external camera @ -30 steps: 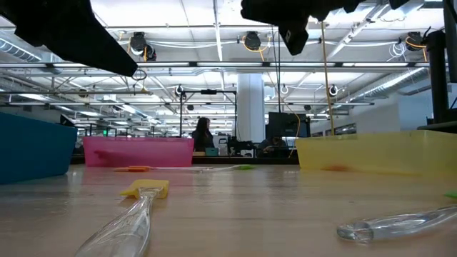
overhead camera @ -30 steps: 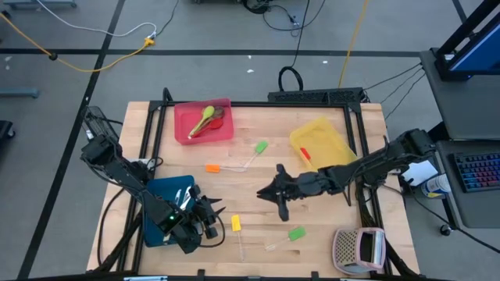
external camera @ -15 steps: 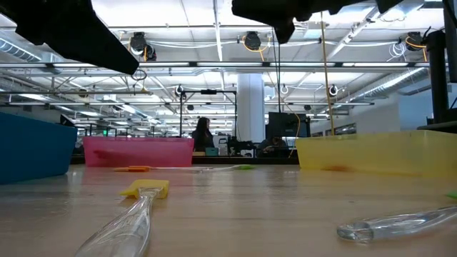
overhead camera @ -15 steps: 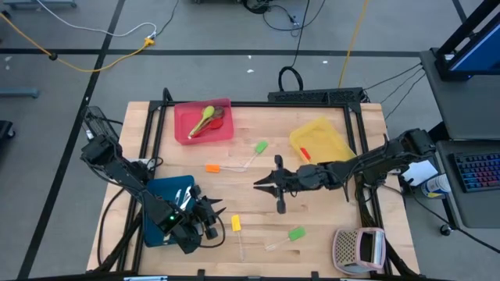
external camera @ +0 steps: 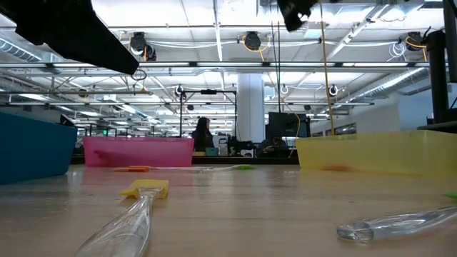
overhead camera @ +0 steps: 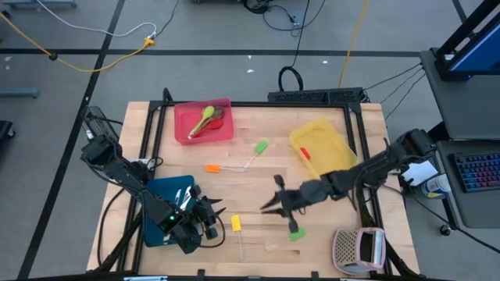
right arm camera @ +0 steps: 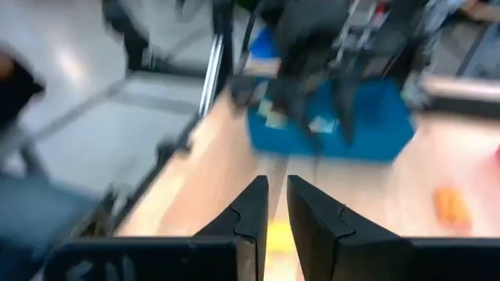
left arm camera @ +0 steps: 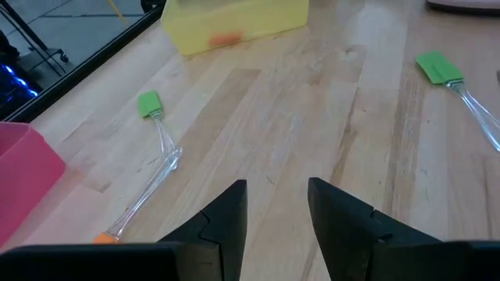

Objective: Pick & Place Kitchen Items
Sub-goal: Put the bottom green spatula into the yellow bin

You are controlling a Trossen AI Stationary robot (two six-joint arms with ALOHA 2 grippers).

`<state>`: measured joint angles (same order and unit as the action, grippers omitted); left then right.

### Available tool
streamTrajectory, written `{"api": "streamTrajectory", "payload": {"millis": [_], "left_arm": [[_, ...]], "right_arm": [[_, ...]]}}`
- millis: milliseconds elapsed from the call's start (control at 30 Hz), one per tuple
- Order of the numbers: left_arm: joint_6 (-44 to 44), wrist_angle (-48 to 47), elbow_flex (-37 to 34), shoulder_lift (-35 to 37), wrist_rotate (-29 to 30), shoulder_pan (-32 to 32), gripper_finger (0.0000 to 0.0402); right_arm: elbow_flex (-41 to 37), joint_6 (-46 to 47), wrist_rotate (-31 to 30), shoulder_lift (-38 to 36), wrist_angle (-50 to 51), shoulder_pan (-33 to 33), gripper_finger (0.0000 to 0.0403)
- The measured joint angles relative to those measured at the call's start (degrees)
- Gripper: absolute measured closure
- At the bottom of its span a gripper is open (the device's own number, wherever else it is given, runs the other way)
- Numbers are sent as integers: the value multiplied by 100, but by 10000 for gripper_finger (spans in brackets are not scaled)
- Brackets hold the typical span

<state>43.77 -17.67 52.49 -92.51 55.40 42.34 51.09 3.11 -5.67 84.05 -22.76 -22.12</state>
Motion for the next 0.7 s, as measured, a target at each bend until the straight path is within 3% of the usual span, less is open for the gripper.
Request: {"api": "streamTrajectory", "payload": {"millis": [233, 533, 700], "left_arm": [[-24, 37, 0, 0, 0, -7, 259], [-19, 143, -2, -2, -29, -323, 259], [9, 316, -2, 0, -393, -620, 259]], "right_arm": [[0, 423, -15, 4, 1473, -529, 338], [0, 1272, -23, 2, 2475, -919, 264], [0, 1911, -28, 108, 3041, -1192, 221]]}}
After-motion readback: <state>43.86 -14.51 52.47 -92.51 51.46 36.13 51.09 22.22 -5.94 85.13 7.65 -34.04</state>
